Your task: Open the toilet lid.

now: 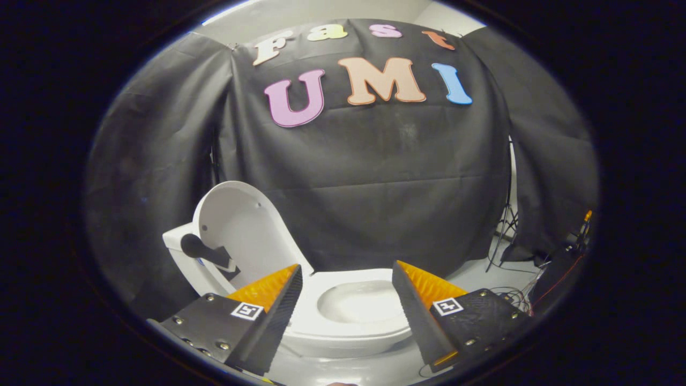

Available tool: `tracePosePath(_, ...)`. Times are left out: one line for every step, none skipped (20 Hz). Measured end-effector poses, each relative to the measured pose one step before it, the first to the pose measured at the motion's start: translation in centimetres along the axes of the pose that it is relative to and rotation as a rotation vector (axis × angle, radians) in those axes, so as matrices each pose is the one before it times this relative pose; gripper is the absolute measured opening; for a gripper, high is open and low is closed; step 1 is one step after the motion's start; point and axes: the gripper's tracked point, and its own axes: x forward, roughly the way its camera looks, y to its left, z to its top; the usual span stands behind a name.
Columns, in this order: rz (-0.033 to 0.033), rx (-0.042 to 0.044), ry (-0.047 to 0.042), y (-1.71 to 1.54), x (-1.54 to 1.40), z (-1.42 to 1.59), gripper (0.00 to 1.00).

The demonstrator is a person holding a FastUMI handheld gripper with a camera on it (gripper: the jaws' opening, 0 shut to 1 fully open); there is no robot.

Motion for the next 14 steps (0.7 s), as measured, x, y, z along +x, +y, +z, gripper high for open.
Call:
tracePosePath(0.00023, -0.00718, 0.00887, -0.032, 0.069, -0.133, 0.99)
tracePosePath(0.00513, -0.00733, 0.01227, -0.043, 0.169, -0.255, 0.99)
tracePosePath(0.00681, -0.00378, 0.00946, 0.001, 0.037, -0.396, 0.99)
tracePosePath(0.00109, -0.01018, -0.00190, 0.000, 0.025, -0.353, 0.99)
tracePosePath(-0.01565, -0.01706, -0.01278, -0.482, 0.174, -0.023, 0.99)
tracePosePath(-0.00815, -0.01188, 0.00209, -0.490, 0.417, -0.168, 0.99)
tracePosePath(-0.00375, -0.00343, 0.02616, -0.333, 0.472, -0.510, 0.99)
tracePosePath(-0.00517, 0.00404, 0.01355, -0.405, 0.083, -0.619, 0.99)
tracePosePath(0.00259, 0.00610, -0.00869, -0.171, 0.017, 0.192, 0.99)
tracePosePath(-0.00366, 0.00185, -0.01138, -0.187, 0.112, 0.496, 0.99)
tracePosePath(-0.01089, 0.00629, -0.01143, -0.420, -0.017, 0.335, 0.99)
tracePosePath(-0.00836, 0.01296, -0.00584, -0.542, -0.048, 0.018, 0.99)
tracePosePath(-0.00377, 0.01110, -0.00407, -0.325, -0.026, 0.070, 0.99)
tracePosePath(-0.00267, 0.00711, -0.01119, -0.131, -0.193, 0.303, 0.99)
